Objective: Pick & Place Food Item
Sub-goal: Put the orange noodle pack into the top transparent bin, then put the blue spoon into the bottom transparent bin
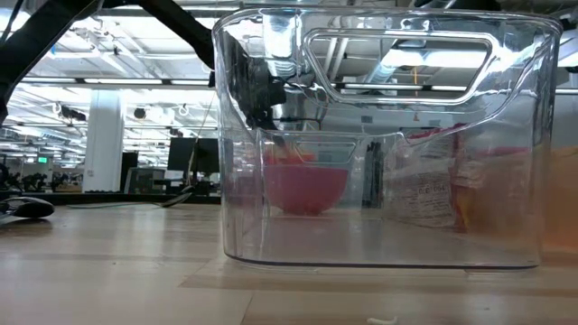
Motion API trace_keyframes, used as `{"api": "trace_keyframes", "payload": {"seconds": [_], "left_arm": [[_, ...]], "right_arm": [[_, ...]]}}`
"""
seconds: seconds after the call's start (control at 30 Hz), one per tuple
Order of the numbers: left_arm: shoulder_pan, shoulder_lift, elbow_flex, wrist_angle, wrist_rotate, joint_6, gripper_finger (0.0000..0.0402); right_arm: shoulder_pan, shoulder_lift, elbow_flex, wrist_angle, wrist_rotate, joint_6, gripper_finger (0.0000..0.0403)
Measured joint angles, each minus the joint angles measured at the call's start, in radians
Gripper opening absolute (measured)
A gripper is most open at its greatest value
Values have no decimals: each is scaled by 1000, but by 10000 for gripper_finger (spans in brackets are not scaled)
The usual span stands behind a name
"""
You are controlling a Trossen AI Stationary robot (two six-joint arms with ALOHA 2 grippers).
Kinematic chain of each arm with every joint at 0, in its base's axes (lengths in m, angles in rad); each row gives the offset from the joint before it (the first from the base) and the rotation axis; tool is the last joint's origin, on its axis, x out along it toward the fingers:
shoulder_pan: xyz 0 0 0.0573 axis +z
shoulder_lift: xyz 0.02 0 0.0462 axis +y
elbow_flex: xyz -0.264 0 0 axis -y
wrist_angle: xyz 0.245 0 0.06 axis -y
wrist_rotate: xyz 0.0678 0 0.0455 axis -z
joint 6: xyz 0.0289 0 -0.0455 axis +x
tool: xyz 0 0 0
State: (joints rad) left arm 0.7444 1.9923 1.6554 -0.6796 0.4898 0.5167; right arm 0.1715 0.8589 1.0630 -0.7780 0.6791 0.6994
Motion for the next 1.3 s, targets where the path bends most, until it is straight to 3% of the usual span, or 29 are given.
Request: {"api": "trace_keyframes", "payload": {"seconds": [0.33, 0.53, 0.83, 1.1, 1.3], "left_arm": [[0, -2, 0, 27, -23, -3, 114], [-4, -29, -2, 71, -29, -33, 150], [-5, -192, -1, 103, -25, -55, 162], [-4, -387, -1, -99, -26, -108, 163], [-41, -564, -160, -195, -24, -187, 162]], "right_arm": [[0, 0, 0, 0, -1, 0, 245], [0, 0, 0, -3, -1, -3, 245], [-4, -2, 0, -6, 0, -29, 245], [-4, -3, 0, -1, -1, -78, 245], [-2, -3, 0, -2, -1, -83, 245]]}}
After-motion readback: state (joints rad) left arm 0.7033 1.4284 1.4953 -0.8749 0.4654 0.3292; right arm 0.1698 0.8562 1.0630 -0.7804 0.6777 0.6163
